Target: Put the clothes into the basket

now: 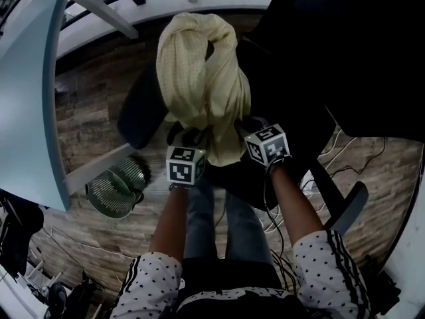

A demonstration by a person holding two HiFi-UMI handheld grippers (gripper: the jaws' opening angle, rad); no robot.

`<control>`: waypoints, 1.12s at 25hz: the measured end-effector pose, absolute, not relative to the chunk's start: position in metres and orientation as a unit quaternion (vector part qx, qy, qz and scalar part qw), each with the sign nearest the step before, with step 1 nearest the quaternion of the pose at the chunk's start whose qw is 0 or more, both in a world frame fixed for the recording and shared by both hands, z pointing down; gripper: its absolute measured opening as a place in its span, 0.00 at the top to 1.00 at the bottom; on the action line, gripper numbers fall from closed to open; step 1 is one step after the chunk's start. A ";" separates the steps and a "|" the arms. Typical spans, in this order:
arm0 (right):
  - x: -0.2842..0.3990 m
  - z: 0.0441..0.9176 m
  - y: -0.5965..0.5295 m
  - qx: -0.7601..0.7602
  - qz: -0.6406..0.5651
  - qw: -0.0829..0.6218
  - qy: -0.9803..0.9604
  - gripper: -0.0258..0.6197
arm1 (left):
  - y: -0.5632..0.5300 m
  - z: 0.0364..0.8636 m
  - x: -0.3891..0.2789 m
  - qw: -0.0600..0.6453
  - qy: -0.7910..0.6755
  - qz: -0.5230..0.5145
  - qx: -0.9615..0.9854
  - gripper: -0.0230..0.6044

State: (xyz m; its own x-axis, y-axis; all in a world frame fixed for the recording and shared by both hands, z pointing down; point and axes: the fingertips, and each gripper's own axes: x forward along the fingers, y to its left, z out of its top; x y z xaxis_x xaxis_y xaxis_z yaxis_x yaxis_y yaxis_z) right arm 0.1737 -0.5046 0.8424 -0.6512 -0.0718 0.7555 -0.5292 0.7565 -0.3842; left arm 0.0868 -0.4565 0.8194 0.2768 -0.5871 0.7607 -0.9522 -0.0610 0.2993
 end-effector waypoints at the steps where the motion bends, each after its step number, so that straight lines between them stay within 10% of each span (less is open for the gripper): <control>1: 0.172 0.841 -0.503 0.173 0.304 0.374 -0.859 0.87 | -0.457 0.818 0.089 0.397 -0.552 0.228 0.697 0.86; 28: 0.156 0.742 -0.490 0.168 0.277 0.213 -0.922 0.91 | -0.472 0.750 0.153 0.347 -0.468 0.179 0.793 0.90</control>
State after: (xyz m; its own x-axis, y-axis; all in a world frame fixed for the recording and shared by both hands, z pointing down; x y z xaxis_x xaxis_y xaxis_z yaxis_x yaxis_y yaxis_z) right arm 0.1557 -0.4898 0.7417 -0.8528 -0.1911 0.4859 -0.4272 0.7905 -0.4389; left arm 0.1532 -0.4716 0.7502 0.4979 -0.6183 0.6082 -0.8663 -0.3211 0.3827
